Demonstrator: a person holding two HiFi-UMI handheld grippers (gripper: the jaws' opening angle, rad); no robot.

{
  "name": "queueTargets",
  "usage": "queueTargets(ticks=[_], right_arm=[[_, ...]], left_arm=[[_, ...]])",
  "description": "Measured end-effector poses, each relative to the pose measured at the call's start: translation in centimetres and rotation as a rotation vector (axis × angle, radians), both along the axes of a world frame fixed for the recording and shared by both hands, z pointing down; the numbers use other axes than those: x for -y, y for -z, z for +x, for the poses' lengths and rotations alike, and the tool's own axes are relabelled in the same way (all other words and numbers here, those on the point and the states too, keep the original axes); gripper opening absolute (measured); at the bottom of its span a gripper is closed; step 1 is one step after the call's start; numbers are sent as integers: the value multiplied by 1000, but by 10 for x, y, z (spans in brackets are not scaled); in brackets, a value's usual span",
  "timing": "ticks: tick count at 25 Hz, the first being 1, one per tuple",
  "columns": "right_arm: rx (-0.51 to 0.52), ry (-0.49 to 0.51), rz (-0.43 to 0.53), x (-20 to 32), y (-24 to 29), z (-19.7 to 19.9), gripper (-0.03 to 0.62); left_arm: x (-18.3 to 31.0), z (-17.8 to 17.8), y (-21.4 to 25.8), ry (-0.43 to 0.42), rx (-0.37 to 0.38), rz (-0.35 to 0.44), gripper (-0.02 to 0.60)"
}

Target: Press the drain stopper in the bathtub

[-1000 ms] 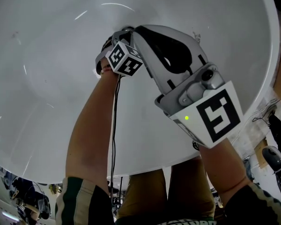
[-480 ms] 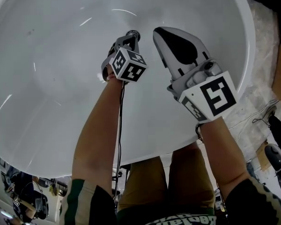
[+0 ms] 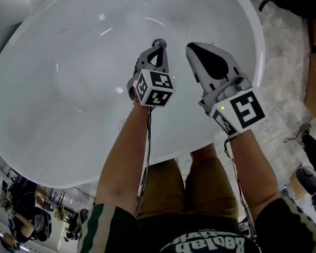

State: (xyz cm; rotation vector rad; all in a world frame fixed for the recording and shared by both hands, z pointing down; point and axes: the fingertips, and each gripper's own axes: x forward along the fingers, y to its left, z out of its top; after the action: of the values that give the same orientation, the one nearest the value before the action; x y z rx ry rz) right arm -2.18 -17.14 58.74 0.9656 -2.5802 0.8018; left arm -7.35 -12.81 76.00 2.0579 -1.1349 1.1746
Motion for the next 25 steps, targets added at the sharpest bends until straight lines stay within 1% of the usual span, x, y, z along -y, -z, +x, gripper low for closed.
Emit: queueTargets(ticks=[2,8,12,17,21,25], right_arm=[[-7,28,8,-5,10,-3,15],[-34,108,62,-28,56,4,15],[-44,170,92,-41,87,5,15],[-58,188,118,-47,132,13,15],[-55,202,176,-52,180,21,15],[-26,190,211,-59,233,31,15]], left_arm=[[2,-1,23,11,-17,34,9],[-2,5,99,-1,-34,160,9],[-7,11,147,12,-57,215,9],[-10,14,223,58,-86,306,9],[-13,16,286,80,-83,388,8],[-29,22,352,96,-74,442,8]])
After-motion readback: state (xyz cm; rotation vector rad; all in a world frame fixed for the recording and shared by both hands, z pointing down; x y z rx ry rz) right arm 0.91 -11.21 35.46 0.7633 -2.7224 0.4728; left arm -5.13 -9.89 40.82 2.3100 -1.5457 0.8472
